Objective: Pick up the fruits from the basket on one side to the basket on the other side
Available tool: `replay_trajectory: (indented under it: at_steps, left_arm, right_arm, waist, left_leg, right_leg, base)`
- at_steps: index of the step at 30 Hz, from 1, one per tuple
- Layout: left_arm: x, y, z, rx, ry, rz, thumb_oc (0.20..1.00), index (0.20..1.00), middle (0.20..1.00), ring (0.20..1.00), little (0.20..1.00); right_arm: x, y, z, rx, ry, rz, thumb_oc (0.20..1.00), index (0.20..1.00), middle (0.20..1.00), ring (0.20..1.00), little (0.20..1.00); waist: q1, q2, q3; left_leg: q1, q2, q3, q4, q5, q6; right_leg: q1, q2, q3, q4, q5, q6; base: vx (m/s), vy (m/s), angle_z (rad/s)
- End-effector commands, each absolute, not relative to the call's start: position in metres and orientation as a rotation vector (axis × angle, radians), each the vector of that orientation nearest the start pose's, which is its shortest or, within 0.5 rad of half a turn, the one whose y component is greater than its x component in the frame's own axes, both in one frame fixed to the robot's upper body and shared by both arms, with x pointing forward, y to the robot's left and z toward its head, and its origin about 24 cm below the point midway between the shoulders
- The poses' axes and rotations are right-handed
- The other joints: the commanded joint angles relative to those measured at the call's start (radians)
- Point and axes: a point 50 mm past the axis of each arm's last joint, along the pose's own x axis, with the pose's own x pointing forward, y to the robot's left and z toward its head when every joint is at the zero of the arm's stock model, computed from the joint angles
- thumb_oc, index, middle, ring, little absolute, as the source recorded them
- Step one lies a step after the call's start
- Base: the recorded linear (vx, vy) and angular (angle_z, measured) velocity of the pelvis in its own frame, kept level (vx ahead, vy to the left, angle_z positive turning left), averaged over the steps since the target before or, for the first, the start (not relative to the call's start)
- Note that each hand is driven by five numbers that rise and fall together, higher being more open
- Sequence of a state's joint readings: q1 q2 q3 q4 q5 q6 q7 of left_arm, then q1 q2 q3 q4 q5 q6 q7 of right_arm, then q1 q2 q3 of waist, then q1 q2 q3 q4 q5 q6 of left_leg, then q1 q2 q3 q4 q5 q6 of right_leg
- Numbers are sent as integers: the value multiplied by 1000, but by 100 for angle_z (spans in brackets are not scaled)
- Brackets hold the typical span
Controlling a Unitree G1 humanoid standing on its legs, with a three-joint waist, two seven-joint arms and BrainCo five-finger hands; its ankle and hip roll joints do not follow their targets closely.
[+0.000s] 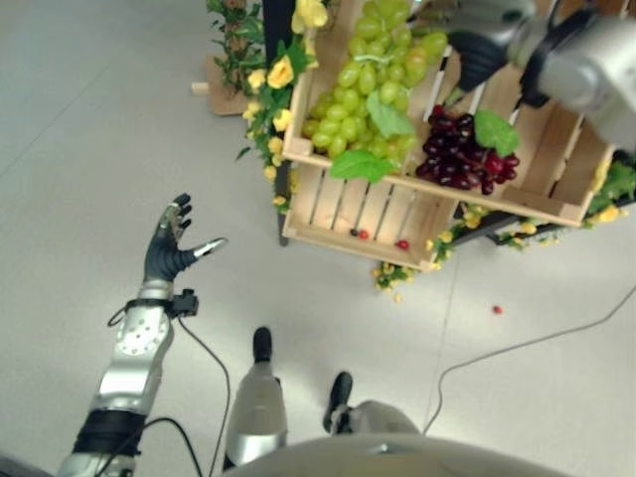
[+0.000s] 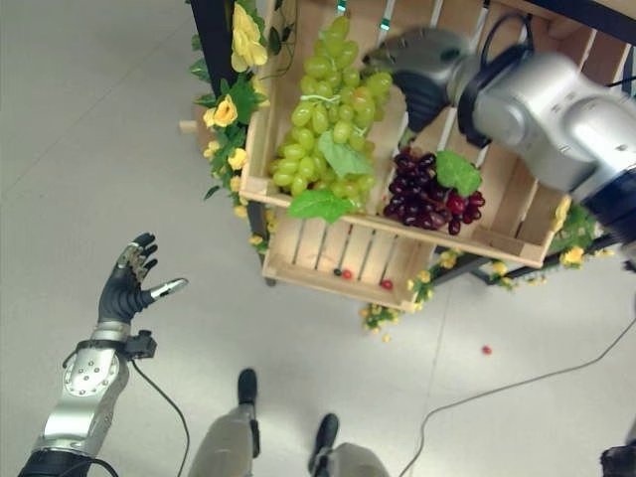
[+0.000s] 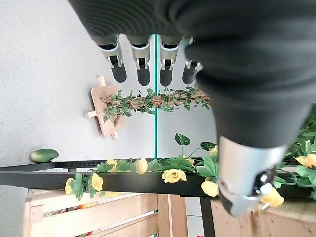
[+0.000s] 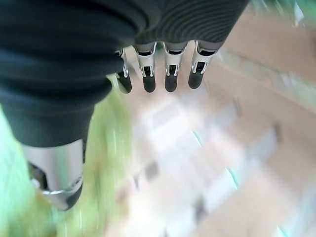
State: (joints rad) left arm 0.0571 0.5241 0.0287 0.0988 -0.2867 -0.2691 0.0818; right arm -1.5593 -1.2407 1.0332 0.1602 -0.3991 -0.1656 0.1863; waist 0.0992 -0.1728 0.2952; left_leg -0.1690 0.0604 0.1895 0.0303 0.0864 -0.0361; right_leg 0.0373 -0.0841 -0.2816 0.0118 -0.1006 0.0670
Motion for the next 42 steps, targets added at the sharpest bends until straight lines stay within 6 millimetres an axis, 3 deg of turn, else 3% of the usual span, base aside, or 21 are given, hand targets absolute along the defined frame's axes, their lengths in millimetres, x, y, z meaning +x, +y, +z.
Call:
replay_trajectory:
  at_steps: [1, 2, 11, 17, 21, 22, 23, 25, 26, 27, 28, 30, 33, 35, 39, 42]
  left_arm:
    - [232, 269, 87, 300, -240, 121, 1000, 1000, 1000, 1000, 1000]
    - [231, 269, 87, 299, -240, 122, 1000, 1000, 1000, 1000, 1000]
    - [230, 269, 87, 310, -243, 126, 1000, 1000, 1000, 1000, 1000]
    - [229, 269, 87, 305, -252, 136, 1000, 1000, 1000, 1000, 1000]
    - [227, 267, 86, 285, -266, 144, 1000, 1000, 1000, 1000, 1000]
    - [226, 266, 86, 272, -274, 143, 1000, 1000, 1000, 1000, 1000]
    - [226, 266, 87, 278, -275, 137, 1000, 1000, 1000, 1000, 1000]
    - [225, 267, 87, 272, -281, 148, 1000, 1000, 1000, 1000, 1000]
    - [225, 267, 87, 275, -281, 143, 1000, 1000, 1000, 1000, 1000]
    - [226, 268, 88, 266, -287, 152, 1000, 1000, 1000, 1000, 1000]
    - [226, 268, 88, 267, -287, 150, 1000, 1000, 1000, 1000, 1000]
    - [224, 269, 85, 248, -282, 165, 1000, 1000, 1000, 1000, 1000]
    - [223, 271, 83, 238, -273, 182, 1000, 1000, 1000, 1000, 1000]
    - [222, 271, 81, 226, -272, 189, 1000, 1000, 1000, 1000, 1000]
    - [219, 269, 78, 221, -264, 191, 1000, 1000, 1000, 1000, 1000]
    - [221, 267, 77, 219, -270, 202, 1000, 1000, 1000, 1000, 1000]
  right_arm:
    - [316, -192, 383, -1996, -608, 86, 1000, 1000, 1000, 1000, 1000]
    - [315, -200, 381, -1996, -585, 77, 1000, 1000, 1000, 1000, 1000]
    - [306, -201, 376, -1948, -620, 97, 1000, 1000, 1000, 1000, 1000]
    - [287, -204, 373, -1845, -690, 147, 1000, 1000, 1000, 1000, 1000]
    - [274, -212, 350, -1432, -744, 283, 1000, 1000, 1000, 1000, 1000]
    - [271, -221, 332, -1161, -734, 353, 1000, 1000, 1000, 1000, 1000]
    - [269, -224, 331, -1156, -731, 347, 1000, 1000, 1000, 1000, 1000]
    - [264, -240, 295, -860, -692, 368, 1000, 1000, 1000, 1000, 1000]
    - [263, -242, 294, -857, -690, 365, 1000, 1000, 1000, 1000, 1000]
    - [258, -240, 277, -650, -682, 450, 1000, 1000, 1000, 1000, 1000]
    - [257, -240, 277, -648, -681, 448, 1000, 1000, 1000, 1000, 1000]
    - [255, -237, 243, -339, -657, 503, 1000, 1000, 1000, 1000, 1000]
    - [250, -229, 236, -283, -680, 522, 1000, 1000, 1000, 1000, 1000]
    - [247, -219, 223, -157, -667, 572, 1000, 1000, 1000, 1000, 1000]
    - [241, -206, 211, -113, -637, 641, 1000, 1000, 1000, 1000, 1000]
    - [236, -185, 196, 21, -618, 724, 1000, 1000, 1000, 1000, 1000]
  waist:
    - [-7, 3, -52]
    - [-8, 4, -53]
    - [-12, 11, -55]
    - [-30, 17, -65]
    - [-51, 23, -79]
    - [-57, 26, -87]
    - [-52, 20, -88]
    - [-53, 27, -103]
    - [-49, 24, -104]
    - [-48, 30, -110]
    - [-47, 28, -111]
    - [-48, 41, -127]
    - [-50, 46, -143]
    - [-51, 52, -156]
    - [-59, 61, -182]
    - [-64, 74, -204]
  left_leg:
    - [7, -9, -22, 50, -103, -16]
    - [5, -10, -22, 48, -98, -16]
    - [9, -9, -24, 50, -105, -15]
    - [12, -11, -19, 50, -104, -12]
    - [20, -12, -18, 48, -106, -12]
    - [28, -14, -19, 47, -112, -14]
    - [25, -14, -20, 46, -107, -13]
    - [35, -15, -21, 39, -109, -13]
    - [35, -15, -22, 39, -108, -13]
    - [50, -16, -20, 35, -114, -14]
    - [46, -17, -21, 34, -109, -13]
    - [69, -21, -20, 25, -115, -13]
    - [75, -24, -17, 19, -111, -12]
    - [88, -26, -14, 12, -110, -12]
    - [116, -29, -11, -4, -108, -12]
    - [140, -30, -8, -12, -107, -12]
  right_leg:
    - [-106, 20, -6, 81, -1, 24]
    - [-107, 20, -8, 78, 3, 24]
    - [-107, 20, -6, 81, -1, 25]
    - [-106, 18, -1, 81, 6, 28]
    - [-96, 16, -3, 77, 4, 30]
    - [-86, 15, -6, 76, 0, 31]
    - [-89, 15, -7, 74, 4, 31]
    - [-78, 12, -15, 70, 4, 33]
    - [-78, 12, -16, 70, 4, 33]
    - [-66, 12, -16, 69, -1, 35]
    - [-68, 12, -17, 67, 3, 34]
    - [-49, 12, -18, 60, 0, 36]
    - [-44, 11, -19, 52, 6, 37]
    - [-33, 11, -19, 45, 8, 37]
    - [-10, 14, -16, 34, 11, 37]
    - [9, 13, -14, 27, 12, 37]
  base:
    - [5, -9, 8]
    - [3, -2, 3]
    - [0, 0, 0]
    - [0, 0, 0]
    - [7, -2, 2]
    - [13, -8, 5]
    - [22, -8, 13]
    - [33, 2, 10]
    - [59, -3, 4]
    - [0, 0, 0]
    - [42, -5, 0]
    - [46, -5, -1]
    - [30, 1, 0]
    - [47, -8, 2]
    - [24, -5, 1]
    - [0, 0, 0]
